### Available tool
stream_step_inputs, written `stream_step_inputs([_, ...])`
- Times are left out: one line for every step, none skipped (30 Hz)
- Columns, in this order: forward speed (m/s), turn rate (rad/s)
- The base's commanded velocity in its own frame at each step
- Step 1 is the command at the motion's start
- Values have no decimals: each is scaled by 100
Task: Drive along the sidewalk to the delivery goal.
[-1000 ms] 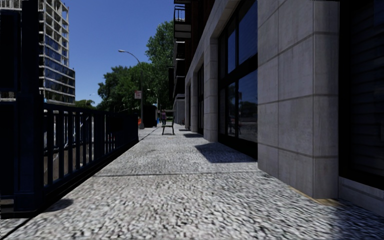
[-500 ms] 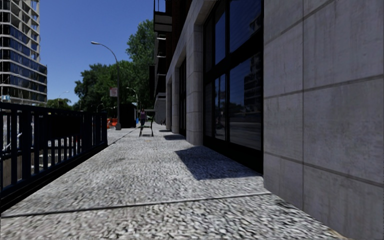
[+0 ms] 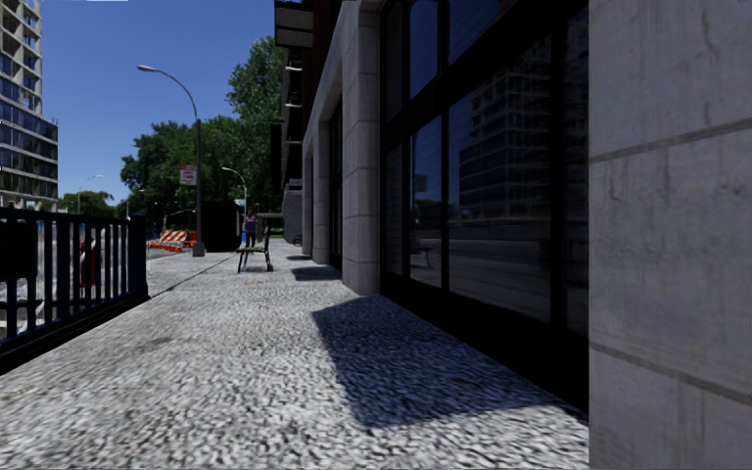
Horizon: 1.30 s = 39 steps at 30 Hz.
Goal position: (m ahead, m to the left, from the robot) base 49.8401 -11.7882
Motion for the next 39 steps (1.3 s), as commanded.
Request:
stream_step_inputs([200,32])
stream_step_inputs([200,35])
stream_step_inputs([200,36])
stream_step_inputs([200,36])
stream_step_inputs([200,37])
stream_step_inputs([200,37])
stream_step_inputs([200,37])
stream_step_inputs([200,37])
stream_step_inputs([200,37])
stream_step_inputs([200,37])
stream_step_inputs([200,37])
stream_step_inputs([200,37])
stream_step_inputs([200,37])
stream_step_inputs([200,37])
stream_step_inputs([200,37])
stream_step_inputs([200,34])
stream_step_inputs([200,23])
stream_step_inputs([200,12])
stream_step_inputs([200,12])
stream_step_inputs([200,9])
stream_step_inputs([200,8])
stream_step_inputs([200,8])
stream_step_inputs([200,7])
stream_step_inputs([200,7])
stream_step_inputs([200,7])
stream_step_inputs([200,2])
stream_step_inputs([200,0])
stream_step_inputs([200,0])
stream_step_inputs([200,0])
stream_step_inputs([200,0])
stream_step_inputs([200,11])
stream_step_inputs([200,11])
stream_step_inputs([200,15])
stream_step_inputs([200,20])
stream_step_inputs([200,27])
stream_step_inputs([200,36])
stream_step_inputs([200,36])
stream_step_inputs([200,40])
stream_step_inputs([200,41])
